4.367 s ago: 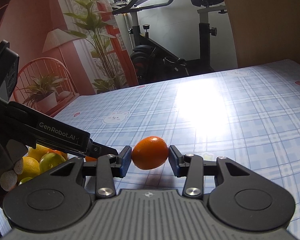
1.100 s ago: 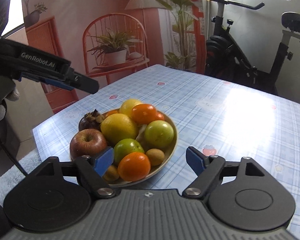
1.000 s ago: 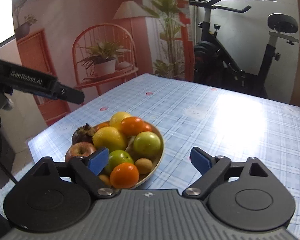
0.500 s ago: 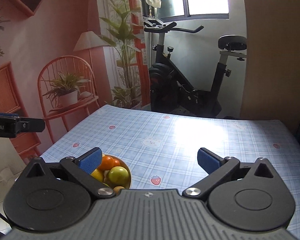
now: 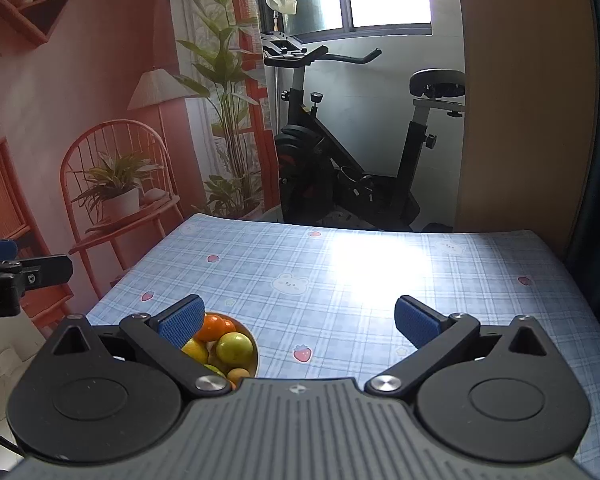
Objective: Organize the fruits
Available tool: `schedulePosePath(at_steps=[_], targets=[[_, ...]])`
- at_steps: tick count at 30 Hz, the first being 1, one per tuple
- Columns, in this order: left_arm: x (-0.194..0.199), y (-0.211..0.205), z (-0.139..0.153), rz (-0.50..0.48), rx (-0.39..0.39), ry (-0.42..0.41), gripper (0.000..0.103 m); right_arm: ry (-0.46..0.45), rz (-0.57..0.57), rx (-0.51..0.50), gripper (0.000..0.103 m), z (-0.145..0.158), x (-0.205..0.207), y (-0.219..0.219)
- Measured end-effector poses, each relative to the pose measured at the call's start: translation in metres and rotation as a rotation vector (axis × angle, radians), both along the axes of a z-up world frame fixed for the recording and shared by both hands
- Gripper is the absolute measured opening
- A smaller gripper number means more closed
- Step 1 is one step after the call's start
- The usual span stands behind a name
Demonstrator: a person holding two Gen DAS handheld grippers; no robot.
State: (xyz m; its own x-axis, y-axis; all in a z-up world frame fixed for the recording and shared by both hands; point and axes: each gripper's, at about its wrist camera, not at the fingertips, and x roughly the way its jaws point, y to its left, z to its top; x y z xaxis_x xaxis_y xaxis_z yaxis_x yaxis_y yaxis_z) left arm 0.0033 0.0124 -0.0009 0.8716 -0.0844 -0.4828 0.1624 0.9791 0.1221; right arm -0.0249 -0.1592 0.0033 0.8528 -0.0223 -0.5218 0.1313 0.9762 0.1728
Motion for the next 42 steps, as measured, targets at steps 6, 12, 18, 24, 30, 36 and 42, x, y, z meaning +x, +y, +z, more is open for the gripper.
schedulePosePath(at_steps=[6, 12, 18, 24, 30, 36, 42], targets=[[0.0001, -0.0027, 0.0012, -0.01, 0.004, -0.011, 0.094, 0.009, -0.008, 0.004, 0.103, -0.0017, 0.0017, -0.0024], [-0.0011, -0.0003, 0.0017, -0.015, -0.007, -0.017, 0.094, 0.011, -0.012, 0.015, 0.103, -0.0017, 0.0022, -0.0048], [-0.0021, 0.0036, 0.0011, -0.02, -0.017, -0.013, 0.094, 0.01, -0.014, 0.016, 0.103, -0.001, 0.0026, -0.0041], [-0.0022, 0.0044, 0.0024, -0.022, -0.019, -0.014, 0.094, 0.008, -0.016, 0.015, 0.103, -0.0014, 0.0031, -0.0035], [-0.0014, 0.0055, 0.0029, -0.026, -0.021, -0.014, 0.094, 0.008, -0.015, 0.014, 0.103, -0.0014, 0.0028, -0.0034], [-0.0022, 0.0046, 0.0028, -0.03, -0.02, -0.019, 0.094, 0.008, -0.015, 0.013, 0.103, -0.0013, 0.0027, -0.0037], [-0.0026, 0.0044, 0.003, -0.03, -0.021, -0.018, 0.094, 0.008, -0.015, 0.013, 0.103, -0.0013, 0.0026, -0.0037]])
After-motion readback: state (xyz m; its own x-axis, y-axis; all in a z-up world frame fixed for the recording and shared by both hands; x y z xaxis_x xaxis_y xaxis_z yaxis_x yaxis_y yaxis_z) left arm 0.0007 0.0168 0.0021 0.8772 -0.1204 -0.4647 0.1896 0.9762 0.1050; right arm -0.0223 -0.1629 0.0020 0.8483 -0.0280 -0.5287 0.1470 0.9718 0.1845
